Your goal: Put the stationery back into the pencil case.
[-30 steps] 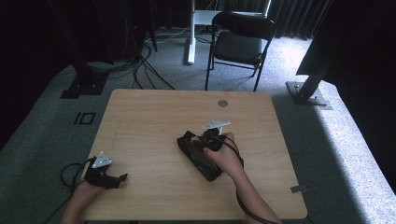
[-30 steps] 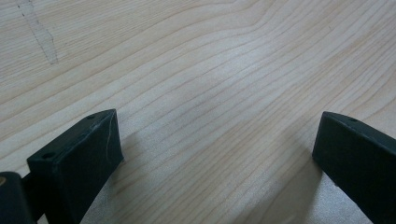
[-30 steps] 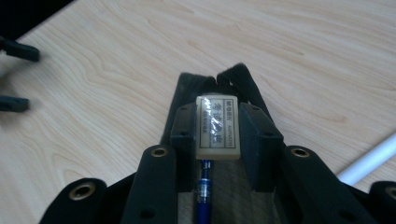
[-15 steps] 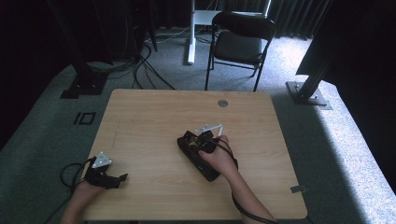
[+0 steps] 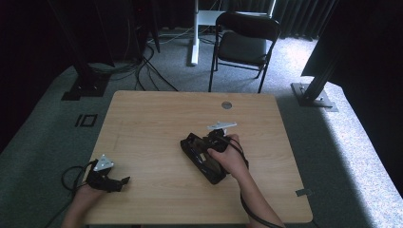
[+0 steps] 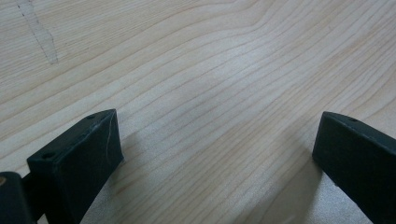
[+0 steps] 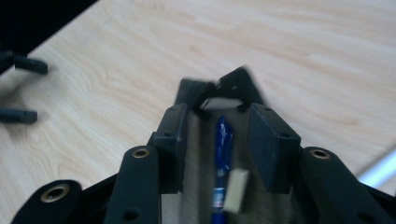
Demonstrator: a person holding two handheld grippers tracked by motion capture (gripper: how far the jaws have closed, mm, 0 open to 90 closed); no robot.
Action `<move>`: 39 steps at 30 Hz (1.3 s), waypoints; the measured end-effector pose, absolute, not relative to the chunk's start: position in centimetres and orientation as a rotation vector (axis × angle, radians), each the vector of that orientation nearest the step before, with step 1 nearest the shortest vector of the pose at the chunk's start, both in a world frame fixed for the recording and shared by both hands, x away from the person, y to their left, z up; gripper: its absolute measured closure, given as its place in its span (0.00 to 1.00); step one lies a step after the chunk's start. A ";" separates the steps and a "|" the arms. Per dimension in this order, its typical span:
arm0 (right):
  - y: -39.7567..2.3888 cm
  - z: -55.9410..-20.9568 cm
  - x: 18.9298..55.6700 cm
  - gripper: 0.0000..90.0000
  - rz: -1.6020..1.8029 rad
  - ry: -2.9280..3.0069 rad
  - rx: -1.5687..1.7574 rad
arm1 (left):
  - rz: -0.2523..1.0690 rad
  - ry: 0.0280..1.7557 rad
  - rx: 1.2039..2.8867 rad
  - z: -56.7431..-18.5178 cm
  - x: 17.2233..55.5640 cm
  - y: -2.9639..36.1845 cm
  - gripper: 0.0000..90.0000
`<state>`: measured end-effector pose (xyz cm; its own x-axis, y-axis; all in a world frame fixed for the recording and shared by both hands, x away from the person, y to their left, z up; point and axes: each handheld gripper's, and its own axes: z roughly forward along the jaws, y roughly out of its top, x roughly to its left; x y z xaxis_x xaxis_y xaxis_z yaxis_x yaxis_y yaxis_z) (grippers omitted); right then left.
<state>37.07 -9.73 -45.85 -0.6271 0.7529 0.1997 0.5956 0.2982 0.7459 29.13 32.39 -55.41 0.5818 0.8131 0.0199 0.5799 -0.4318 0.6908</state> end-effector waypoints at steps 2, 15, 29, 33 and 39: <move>-10.5 -45.4 37.4 0.64 1.243 2.334 1.270 | 0.468 1.102 2.168 -55.4 29.1 32.4 0.02; -14.6 -47.9 40.4 0.60 1.079 2.195 1.434 | 0.467 1.103 2.167 -55.4 29.1 32.4 0.02; -14.7 -52.9 42.5 0.60 0.935 2.156 1.576 | 0.467 1.102 2.167 -55.4 29.1 32.4 0.02; -14.5 -53.7 42.8 0.63 0.894 2.149 1.589 | 0.467 1.102 2.167 -55.4 29.1 32.4 0.02; -14.6 -53.8 42.9 0.76 0.845 2.135 1.570 | 0.467 1.102 2.168 -55.4 29.1 32.4 0.02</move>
<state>42.88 -14.64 -53.84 -0.3189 0.9458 0.0614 0.7317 0.2045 0.6502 29.13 32.40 -55.40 0.5827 0.8125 0.0200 0.5796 -0.4327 0.6905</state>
